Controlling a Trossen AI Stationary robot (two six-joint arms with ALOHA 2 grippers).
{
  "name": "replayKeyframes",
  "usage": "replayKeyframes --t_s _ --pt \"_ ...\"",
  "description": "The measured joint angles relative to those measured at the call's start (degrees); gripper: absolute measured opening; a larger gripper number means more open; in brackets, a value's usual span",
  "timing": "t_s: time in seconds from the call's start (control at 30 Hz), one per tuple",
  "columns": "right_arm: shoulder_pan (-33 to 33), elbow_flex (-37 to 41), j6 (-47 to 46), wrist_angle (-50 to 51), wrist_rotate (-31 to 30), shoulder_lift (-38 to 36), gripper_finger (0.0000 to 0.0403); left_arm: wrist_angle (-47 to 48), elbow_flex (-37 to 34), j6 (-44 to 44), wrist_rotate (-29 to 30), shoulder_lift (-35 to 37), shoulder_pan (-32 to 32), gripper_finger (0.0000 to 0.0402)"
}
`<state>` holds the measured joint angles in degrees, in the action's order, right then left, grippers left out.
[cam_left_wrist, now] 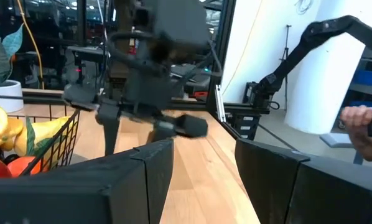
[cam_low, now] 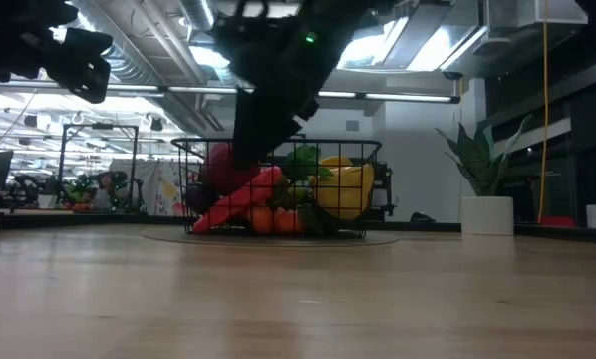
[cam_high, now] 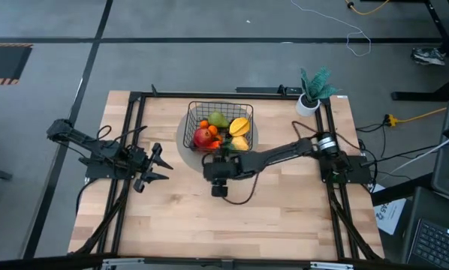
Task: Build produce basket
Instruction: Return to Home Position
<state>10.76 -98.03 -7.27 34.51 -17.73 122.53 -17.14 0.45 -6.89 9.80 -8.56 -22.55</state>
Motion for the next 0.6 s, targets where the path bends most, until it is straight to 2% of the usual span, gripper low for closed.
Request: replayKeyframes --t_s 0.1,0.2,0.47,0.6 --pt "-0.5 9.3 4.8 -10.4 3.6 -4.6 0.0165 0.2 0.0 0.0 -0.1 0.0 0.0 0.0163" --pt "-0.4 19.2 4.1 -16.0 5.6 -9.9 0.0165 0.2 0.0 0.0 -0.2 0.0 0.0 0.0163" --pt "1.1 48.7 -1.2 -30.6 5.4 -30.9 0.0165 0.6 0.0 0.0 -0.3 0.0 0.0 0.0163" --pt "1.5 59.8 -3.2 -33.6 5.4 -41.5 0.0165 0.8 0.0 0.0 -0.2 0.0 0.0 0.0163"
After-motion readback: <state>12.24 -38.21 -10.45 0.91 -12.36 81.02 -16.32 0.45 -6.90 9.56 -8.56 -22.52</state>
